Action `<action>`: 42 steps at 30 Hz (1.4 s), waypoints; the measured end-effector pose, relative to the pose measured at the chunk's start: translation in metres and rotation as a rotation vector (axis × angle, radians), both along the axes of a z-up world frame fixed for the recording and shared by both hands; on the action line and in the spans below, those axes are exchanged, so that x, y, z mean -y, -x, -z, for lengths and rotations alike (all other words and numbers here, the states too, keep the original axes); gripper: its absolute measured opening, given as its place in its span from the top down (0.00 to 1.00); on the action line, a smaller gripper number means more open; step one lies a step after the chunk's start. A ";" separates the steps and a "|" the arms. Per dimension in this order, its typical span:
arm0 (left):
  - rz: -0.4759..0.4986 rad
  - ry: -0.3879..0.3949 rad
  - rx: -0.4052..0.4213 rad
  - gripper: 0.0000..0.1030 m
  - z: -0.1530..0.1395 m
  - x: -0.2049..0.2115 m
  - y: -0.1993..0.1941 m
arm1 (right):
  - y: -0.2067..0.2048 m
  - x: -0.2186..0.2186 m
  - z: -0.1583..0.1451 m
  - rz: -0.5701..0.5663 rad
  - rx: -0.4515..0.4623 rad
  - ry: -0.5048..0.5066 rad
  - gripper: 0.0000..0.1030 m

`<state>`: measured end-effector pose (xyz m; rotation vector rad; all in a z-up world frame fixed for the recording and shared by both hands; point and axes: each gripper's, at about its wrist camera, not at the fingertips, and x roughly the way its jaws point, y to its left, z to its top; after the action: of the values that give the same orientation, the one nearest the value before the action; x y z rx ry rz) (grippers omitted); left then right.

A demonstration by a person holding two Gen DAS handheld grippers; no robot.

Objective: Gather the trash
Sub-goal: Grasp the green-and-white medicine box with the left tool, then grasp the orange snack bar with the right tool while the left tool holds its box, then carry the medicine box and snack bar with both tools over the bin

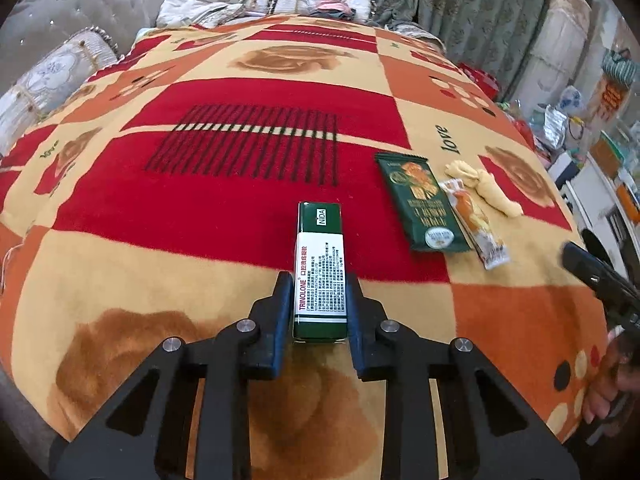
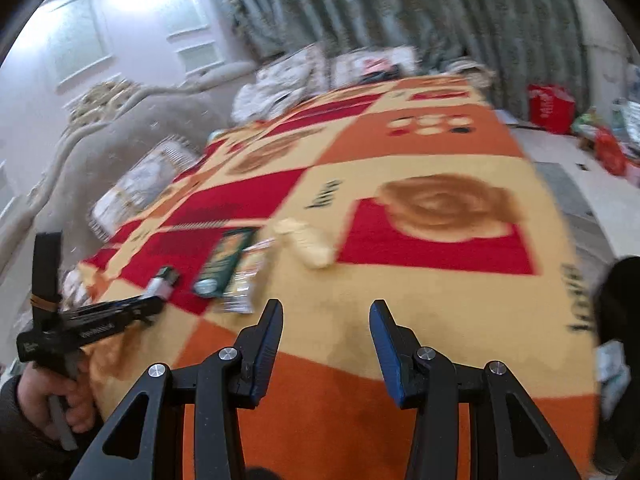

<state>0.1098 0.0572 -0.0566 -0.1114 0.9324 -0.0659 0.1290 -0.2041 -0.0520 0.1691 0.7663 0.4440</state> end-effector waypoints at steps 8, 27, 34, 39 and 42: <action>0.036 -0.017 0.008 0.78 0.002 0.007 0.012 | -0.032 -0.081 -0.001 -0.055 0.000 0.124 0.58; 0.080 0.096 0.019 0.79 -0.013 0.009 0.025 | -0.021 -0.084 -0.005 -0.141 0.020 0.205 0.86; 0.097 0.040 0.021 0.79 -0.028 0.039 0.037 | 0.031 -0.023 -0.017 -0.140 0.085 0.170 0.86; 0.088 -0.043 0.034 0.79 -0.034 0.063 0.043 | 0.042 0.005 -0.007 -0.054 0.072 0.123 0.86; 0.090 -0.071 0.046 0.79 -0.037 0.071 0.045 | 0.045 0.010 -0.011 -0.046 0.093 0.127 0.86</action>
<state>0.0643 -0.0135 -0.0196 -0.0023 0.8931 -0.1180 0.0837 -0.2140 -0.0411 0.0121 0.7061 0.4428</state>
